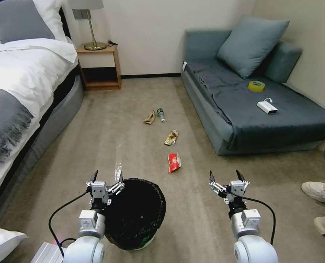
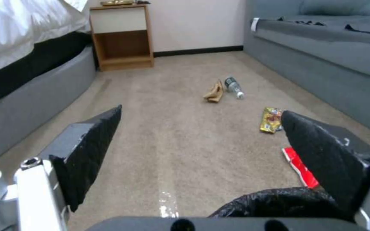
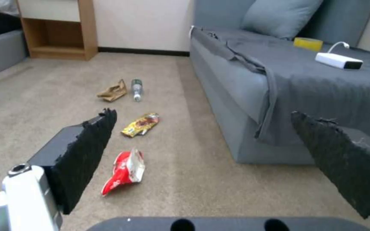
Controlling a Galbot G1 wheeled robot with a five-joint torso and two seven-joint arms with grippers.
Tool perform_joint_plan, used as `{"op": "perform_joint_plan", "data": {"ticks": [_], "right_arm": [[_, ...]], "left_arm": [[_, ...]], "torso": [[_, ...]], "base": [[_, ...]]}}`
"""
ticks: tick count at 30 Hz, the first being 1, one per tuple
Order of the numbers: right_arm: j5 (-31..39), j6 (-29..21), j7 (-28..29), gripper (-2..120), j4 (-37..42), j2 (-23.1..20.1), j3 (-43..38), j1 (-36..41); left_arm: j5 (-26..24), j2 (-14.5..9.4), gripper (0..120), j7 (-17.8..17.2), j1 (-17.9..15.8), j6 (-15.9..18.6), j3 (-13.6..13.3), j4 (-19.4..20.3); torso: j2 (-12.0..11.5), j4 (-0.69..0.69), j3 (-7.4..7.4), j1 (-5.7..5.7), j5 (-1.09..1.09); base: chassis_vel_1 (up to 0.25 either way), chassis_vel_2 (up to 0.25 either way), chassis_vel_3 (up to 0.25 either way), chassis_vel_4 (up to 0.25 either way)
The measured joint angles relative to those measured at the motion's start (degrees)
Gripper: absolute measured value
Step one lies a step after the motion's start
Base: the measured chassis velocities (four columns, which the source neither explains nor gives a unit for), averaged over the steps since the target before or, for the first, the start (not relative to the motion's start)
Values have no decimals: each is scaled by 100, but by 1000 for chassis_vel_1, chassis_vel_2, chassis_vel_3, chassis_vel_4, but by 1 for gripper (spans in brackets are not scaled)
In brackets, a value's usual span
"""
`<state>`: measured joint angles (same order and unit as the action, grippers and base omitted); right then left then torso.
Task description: Pick up the trash bin, then pick up the garbage on the floor and place it into the trash bin.
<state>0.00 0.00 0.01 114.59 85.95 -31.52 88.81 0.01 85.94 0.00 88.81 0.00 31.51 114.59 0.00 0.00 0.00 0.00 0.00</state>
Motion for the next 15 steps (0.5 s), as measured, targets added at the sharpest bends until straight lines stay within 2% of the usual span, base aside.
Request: {"op": "perform_joint_plan", "data": {"ticks": [15], "right_arm": [[0, 0, 0, 100, 0, 0, 0, 0]], "left_arm": [[0, 0, 100, 0, 0, 0, 0, 0]], "torso": [[0, 0, 0, 0, 0]], "base": [[0, 0, 0, 0]]}}
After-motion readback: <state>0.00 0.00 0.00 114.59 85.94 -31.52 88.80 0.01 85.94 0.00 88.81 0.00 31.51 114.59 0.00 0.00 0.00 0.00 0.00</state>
